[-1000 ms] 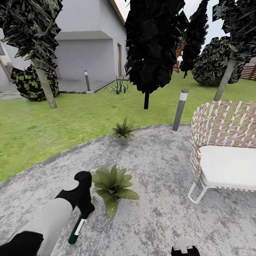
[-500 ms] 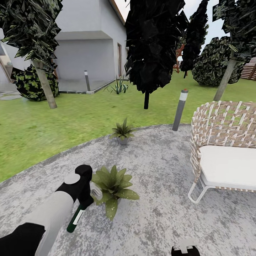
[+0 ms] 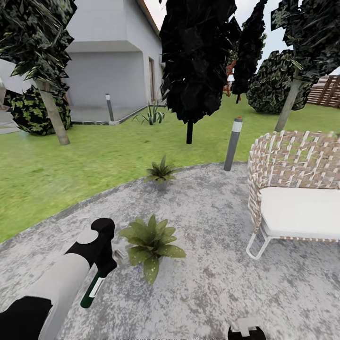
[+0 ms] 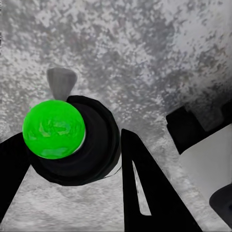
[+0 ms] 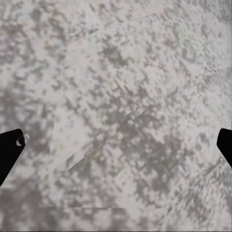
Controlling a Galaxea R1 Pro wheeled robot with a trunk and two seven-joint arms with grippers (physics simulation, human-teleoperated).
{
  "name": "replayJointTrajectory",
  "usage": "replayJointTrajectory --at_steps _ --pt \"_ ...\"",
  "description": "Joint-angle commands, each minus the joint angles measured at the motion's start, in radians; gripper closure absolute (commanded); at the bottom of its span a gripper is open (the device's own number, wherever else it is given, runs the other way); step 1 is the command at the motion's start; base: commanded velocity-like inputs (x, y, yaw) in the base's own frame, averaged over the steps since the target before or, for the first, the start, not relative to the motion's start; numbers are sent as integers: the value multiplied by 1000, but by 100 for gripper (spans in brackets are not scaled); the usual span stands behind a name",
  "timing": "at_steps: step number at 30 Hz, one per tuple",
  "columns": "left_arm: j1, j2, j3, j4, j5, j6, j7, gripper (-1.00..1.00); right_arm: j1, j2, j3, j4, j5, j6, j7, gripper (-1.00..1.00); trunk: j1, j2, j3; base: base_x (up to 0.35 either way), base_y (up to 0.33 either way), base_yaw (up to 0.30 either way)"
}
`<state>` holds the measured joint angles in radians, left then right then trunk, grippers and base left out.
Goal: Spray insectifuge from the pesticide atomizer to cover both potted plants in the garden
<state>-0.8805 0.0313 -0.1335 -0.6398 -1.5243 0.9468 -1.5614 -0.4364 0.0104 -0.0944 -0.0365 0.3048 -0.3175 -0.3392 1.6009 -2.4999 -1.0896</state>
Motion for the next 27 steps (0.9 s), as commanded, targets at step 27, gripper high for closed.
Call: replayJointTrajectory --at_steps 27 --pt "9 -16 -10 -2 -5 12 -9 100 -1 -12 -8 1 10 -3 -4 -100 0 0 -1 127 255 -122"
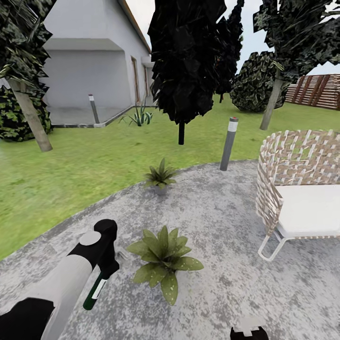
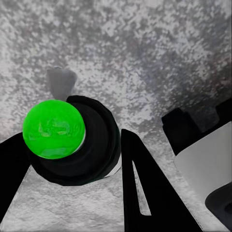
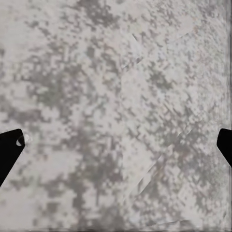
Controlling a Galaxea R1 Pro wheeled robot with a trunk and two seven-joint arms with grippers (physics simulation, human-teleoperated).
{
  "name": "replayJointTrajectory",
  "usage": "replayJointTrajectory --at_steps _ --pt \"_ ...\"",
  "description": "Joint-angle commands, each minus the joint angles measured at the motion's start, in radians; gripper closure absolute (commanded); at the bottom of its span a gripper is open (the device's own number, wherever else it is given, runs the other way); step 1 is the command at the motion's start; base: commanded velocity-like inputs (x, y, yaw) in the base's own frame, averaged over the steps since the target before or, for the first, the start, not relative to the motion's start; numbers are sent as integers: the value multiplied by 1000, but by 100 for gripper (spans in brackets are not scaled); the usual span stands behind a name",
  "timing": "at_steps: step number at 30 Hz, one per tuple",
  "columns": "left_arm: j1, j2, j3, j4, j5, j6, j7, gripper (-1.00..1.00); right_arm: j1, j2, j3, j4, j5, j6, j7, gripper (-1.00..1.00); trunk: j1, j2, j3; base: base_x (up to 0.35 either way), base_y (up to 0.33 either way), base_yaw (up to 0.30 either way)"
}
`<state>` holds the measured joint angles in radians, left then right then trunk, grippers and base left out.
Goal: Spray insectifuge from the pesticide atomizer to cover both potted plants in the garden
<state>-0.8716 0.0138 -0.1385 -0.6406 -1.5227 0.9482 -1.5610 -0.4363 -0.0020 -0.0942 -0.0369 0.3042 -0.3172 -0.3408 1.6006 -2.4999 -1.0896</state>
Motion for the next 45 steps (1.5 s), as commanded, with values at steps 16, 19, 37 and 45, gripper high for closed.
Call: replayJointTrajectory --at_steps 16,19,37,45 --pt "121 -3 12 -70 83 1 -10 100 -1 -1 -9 3 13 -3 -3 -100 0 0 -1 2 3 -101" --pt "121 -2 40 -99 88 0 -10 100 -1 -1 -9 3 13 -3 -3 -100 0 0 -1 -2 2 0" --pt "121 -9 53 -100 88 1 67 100 -1 0 -9 3 12 -3 -1 -100 0 0 -1 -37 223 -228" --pt "182 15 54 -98 84 2 98 100 -1 -1 -9 3 13 -3 -3 -100 0 0 -1 0 2 -77"
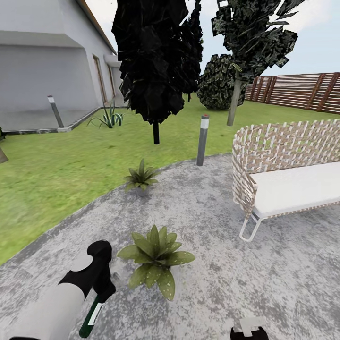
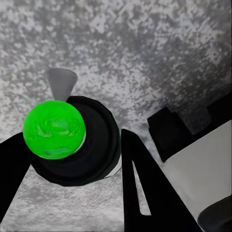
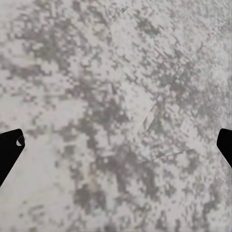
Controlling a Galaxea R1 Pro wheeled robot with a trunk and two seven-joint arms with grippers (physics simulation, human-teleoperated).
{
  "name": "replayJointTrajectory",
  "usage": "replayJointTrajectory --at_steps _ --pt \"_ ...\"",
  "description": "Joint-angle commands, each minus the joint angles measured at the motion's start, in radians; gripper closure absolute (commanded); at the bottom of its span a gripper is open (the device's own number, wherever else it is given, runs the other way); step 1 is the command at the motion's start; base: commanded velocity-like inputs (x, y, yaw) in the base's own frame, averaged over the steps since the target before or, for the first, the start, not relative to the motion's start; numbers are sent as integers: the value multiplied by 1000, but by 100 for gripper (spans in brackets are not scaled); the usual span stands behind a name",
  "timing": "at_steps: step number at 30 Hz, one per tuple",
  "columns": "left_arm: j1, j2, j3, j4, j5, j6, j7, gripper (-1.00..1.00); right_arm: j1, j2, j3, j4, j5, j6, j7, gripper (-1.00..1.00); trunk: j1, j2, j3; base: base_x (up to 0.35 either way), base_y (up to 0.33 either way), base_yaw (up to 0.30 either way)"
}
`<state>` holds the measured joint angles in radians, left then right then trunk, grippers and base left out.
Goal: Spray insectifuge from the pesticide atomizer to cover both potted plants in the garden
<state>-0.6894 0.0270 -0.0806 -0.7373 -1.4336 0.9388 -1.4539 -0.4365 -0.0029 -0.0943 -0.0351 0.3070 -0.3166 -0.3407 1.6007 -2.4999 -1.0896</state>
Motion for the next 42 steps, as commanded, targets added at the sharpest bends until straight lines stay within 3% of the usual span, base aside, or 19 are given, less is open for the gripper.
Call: replayJointTrajectory --at_steps 1,7,11,14,31,42 --pt "3 15 -3 -3 -2 13 11 100 -1 0 -8 2 11 -3 -3 -100 0 0 -1 0 0 0" --pt "5 12 4 -6 -1 16 22 100 -1 0 -8 1 11 -3 -3 -100 0 0 -1 0 0 0" --pt "4 6 39 -8 1 17 23 100 -1 0 -8 1 11 -4 -3 -100 0 0 -1 0 68 0" --pt "4 5 45 -8 2 17 23 100 -1 0 -8 1 11 -3 -3 -100 0 0 -1 0 238 0" --pt "2 6 41 -10 1 17 23 100 -1 0 -8 1 11 -4 -1 -100 0 0 -1 -4 24 -175" --pt "2 4 45 -52 1 19 27 100 -1 0 -7 1 11 -4 -1 -100 0 0 -1 -97 260 -131"
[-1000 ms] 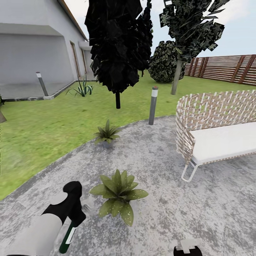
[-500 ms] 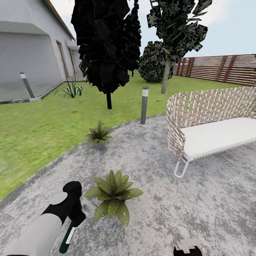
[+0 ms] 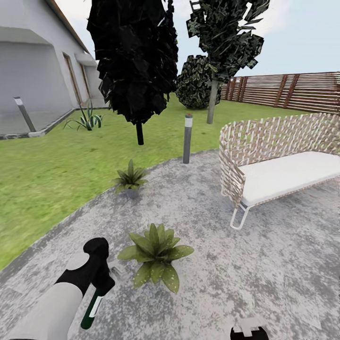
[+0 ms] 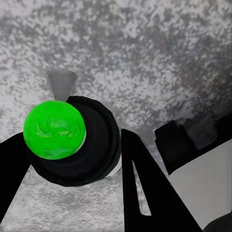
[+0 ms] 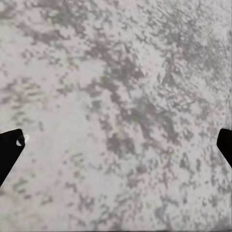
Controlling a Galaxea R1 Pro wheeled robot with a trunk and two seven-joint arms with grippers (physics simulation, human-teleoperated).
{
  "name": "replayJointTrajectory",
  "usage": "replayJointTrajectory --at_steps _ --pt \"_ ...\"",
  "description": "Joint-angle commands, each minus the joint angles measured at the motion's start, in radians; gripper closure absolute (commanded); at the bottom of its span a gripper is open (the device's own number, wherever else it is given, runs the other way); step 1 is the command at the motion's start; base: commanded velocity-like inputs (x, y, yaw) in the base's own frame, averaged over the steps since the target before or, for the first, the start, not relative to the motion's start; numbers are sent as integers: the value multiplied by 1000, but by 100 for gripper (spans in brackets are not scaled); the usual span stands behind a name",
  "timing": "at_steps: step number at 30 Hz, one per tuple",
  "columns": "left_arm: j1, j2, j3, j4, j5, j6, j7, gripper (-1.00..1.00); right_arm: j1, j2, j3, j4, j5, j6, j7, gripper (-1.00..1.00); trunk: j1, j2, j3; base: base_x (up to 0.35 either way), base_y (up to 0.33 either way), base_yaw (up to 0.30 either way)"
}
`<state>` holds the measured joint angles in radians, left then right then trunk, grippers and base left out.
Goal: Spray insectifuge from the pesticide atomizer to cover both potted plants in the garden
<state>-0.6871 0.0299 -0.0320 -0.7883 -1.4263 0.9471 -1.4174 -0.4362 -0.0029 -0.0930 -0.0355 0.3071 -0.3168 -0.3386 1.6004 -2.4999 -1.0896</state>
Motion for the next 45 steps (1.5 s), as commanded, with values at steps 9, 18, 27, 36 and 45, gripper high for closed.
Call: replayJointTrajectory --at_steps 9,18,27,36,45 --pt "3 -22 -5 -38 -6 10 -9 100 -1 0 -9 2 11 -3 -4 -100 0 0 -1 195 122 -61" --pt "18 -31 -5 -29 -3 4 -8 100 -1 0 -9 2 12 -4 -4 -100 0 0 -1 5 1 0" --pt "53 -34 -9 -34 107 -2 -6 100 -1 0 -9 2 12 -4 -4 -100 0 0 -1 0 0 0" --pt "54 -21 -6 -39 132 -2 76 100 -1 0 -9 2 11 -4 -4 -100 0 0 -1 -64 73 -5" --pt "50 -19 -4 -39 134 -2 66 100 -1 0 -9 2 10 -4 -4 -100 0 0 -1 -112 303 -246"
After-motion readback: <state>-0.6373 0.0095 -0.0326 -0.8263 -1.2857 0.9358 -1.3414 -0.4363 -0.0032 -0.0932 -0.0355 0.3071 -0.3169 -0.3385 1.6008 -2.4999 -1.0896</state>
